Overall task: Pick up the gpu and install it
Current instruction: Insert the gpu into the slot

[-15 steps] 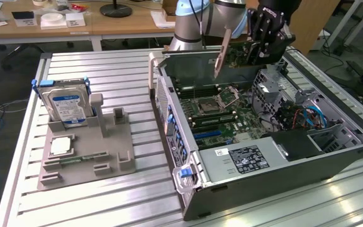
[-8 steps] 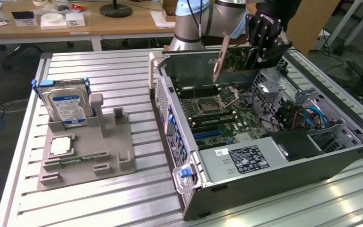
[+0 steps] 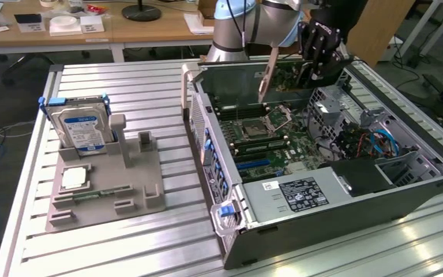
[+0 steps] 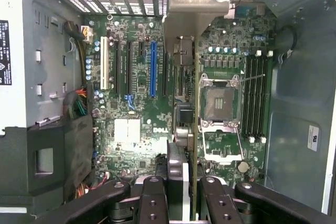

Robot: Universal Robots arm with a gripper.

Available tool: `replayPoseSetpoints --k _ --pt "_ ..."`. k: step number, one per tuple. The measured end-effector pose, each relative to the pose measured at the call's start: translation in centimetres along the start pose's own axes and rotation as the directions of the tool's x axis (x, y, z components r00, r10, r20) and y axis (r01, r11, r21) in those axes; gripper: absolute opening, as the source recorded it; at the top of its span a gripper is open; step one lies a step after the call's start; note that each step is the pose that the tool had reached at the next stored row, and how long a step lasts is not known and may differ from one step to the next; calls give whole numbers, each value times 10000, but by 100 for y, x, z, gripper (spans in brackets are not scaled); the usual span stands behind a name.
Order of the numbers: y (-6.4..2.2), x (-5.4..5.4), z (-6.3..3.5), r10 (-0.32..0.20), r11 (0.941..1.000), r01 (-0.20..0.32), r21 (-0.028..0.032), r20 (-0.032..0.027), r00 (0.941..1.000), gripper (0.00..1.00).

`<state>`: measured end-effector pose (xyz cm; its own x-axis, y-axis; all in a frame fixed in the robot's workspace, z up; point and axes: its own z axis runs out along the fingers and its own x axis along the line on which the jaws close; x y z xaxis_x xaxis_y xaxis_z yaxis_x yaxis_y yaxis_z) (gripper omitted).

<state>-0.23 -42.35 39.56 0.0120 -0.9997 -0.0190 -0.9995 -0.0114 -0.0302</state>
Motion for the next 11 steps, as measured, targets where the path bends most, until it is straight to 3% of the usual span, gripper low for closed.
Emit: replayPoseSetpoints --k 8,11 --pt "17 2 129 -4 10000 4 -8 37 10000 28" --pt "86 0 180 7 10000 -7 -6 36 10000 28"
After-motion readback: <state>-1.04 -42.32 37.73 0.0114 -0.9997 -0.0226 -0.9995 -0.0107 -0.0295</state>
